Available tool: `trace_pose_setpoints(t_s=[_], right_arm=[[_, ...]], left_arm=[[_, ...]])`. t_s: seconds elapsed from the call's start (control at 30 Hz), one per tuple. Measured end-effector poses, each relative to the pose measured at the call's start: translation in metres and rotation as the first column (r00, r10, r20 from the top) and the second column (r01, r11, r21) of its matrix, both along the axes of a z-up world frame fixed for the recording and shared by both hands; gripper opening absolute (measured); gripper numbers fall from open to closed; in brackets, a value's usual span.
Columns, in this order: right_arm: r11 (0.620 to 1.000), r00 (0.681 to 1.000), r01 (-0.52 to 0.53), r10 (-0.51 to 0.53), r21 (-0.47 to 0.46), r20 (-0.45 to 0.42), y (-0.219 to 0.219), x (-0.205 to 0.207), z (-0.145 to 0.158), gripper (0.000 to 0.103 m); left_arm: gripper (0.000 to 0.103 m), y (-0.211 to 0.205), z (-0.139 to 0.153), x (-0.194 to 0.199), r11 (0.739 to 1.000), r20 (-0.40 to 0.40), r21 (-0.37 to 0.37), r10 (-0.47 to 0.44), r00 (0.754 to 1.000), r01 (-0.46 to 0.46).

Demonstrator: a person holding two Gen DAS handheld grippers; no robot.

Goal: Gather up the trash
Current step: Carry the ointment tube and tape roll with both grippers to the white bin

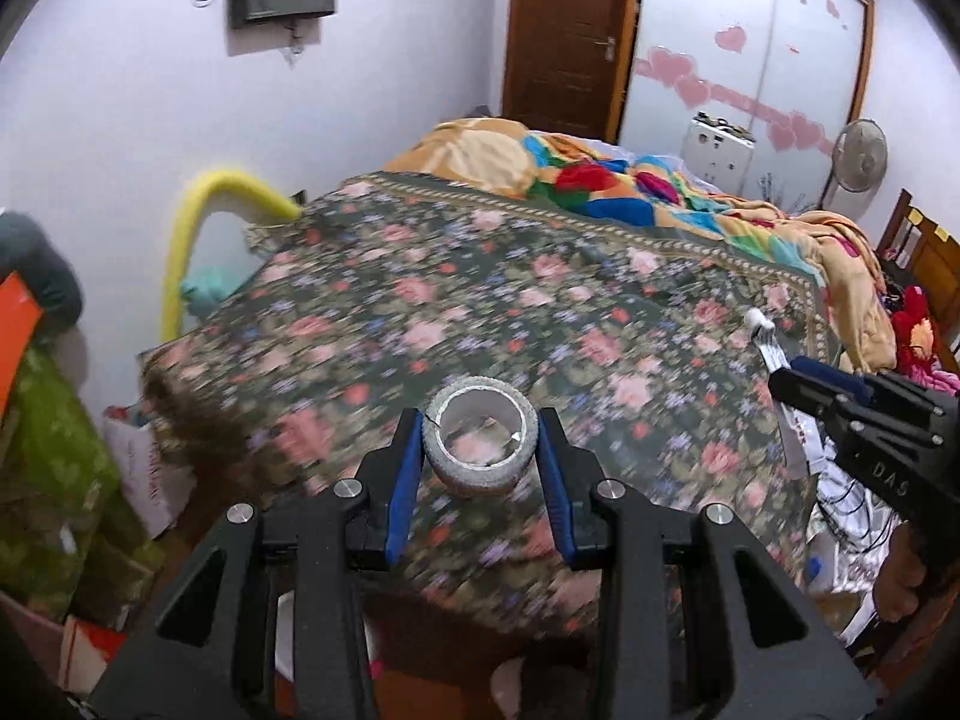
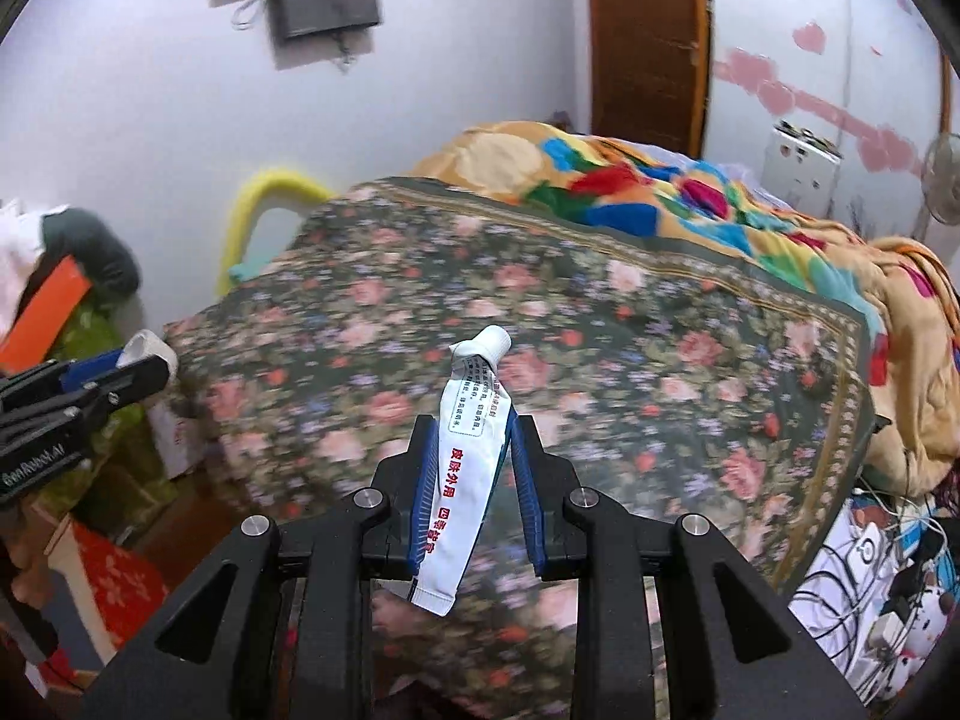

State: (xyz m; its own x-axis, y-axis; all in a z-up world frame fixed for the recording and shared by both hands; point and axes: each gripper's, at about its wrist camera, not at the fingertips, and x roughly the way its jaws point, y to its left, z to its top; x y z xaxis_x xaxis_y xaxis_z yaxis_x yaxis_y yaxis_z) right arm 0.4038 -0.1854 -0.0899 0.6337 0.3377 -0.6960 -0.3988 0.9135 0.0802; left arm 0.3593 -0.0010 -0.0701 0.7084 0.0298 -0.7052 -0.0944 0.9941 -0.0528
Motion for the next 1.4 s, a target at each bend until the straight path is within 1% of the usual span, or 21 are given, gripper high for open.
trace_pose_setpoints(t_s=[0.07, 0.17, 0.27, 0.4, 0.53, 0.6, 0.8, 0.87, 0.93, 1.03, 1.17, 1.3, 1.4], right_arm=[[0.999, 0.999, -0.038, 0.038, 0.007, 0.005, 0.017, -0.016, 0.002, 0.023], [0.996, 0.996, -0.093, 0.093, 0.009, 0.001, 0.043, -0.035, 0.001, 0.023], [0.988, 0.988, -0.157, 0.157, 0.000, -0.006, 0.072, -0.056, -0.001, 0.023], [0.970, 0.970, -0.244, 0.243, -0.022, -0.027, 0.113, -0.082, -0.012, 0.023], [0.946, 0.946, -0.321, 0.319, -0.043, -0.055, 0.149, -0.103, -0.026, 0.023], [0.931, 0.932, -0.360, 0.356, -0.054, -0.075, 0.169, -0.113, -0.035, 0.023], [0.893, 0.895, -0.440, 0.427, -0.094, -0.130, 0.218, -0.131, -0.061, 0.023], [0.882, 0.884, -0.460, 0.442, -0.104, -0.154, 0.230, -0.135, -0.071, 0.023], [0.870, 0.872, -0.480, 0.457, -0.115, -0.177, 0.244, -0.139, -0.081, 0.023], [0.852, 0.853, -0.508, 0.477, -0.128, -0.213, 0.263, -0.140, -0.097, 0.023], [0.824, 0.821, -0.550, 0.501, -0.140, -0.274, 0.288, -0.139, -0.117, 0.023], [0.808, 0.798, -0.572, 0.508, -0.141, -0.325, 0.311, -0.133, -0.135, 0.023], [0.816, 0.800, -0.562, 0.495, -0.136, -0.339, 0.323, -0.124, -0.141, 0.024]], left_arm=[[0.036, 0.014, -0.004, -0.020, 0.999, -0.006, -0.005, 0.036, 0.999, -0.036], [0.036, 0.038, -0.011, -0.054, 0.996, -0.018, -0.034, 0.087, 0.996, -0.087], [0.036, 0.059, -0.018, -0.084, 0.990, -0.026, -0.032, 0.134, 0.991, -0.134], [0.036, 0.089, -0.033, -0.122, 0.979, -0.048, -0.022, 0.200, 0.979, -0.202], [0.036, 0.122, -0.052, -0.151, 0.965, -0.085, -0.051, 0.254, 0.963, -0.259], [0.036, 0.139, -0.065, -0.162, 0.954, -0.113, -0.057, 0.287, 0.951, -0.294], [0.036, 0.180, -0.102, -0.176, 0.926, -0.181, -0.083, 0.349, 0.919, -0.368], [0.036, 0.189, -0.117, -0.180, 0.918, -0.201, -0.076, 0.368, 0.908, -0.389], [0.036, 0.194, -0.132, -0.181, 0.912, -0.225, -0.088, 0.374, 0.899, -0.402], [0.036, 0.204, -0.160, -0.183, 0.896, -0.281, -0.126, 0.379, 0.882, -0.425], [0.036, 0.215, -0.183, -0.186, 0.882, -0.327, -0.147, 0.385, 0.863, -0.449], [0.036, 0.226, -0.194, -0.185, 0.873, -0.352, -0.159, 0.386, 0.852, -0.461], [0.036, 0.232, -0.198, -0.183, 0.868, -0.365, -0.161, 0.389, 0.846, -0.469]])
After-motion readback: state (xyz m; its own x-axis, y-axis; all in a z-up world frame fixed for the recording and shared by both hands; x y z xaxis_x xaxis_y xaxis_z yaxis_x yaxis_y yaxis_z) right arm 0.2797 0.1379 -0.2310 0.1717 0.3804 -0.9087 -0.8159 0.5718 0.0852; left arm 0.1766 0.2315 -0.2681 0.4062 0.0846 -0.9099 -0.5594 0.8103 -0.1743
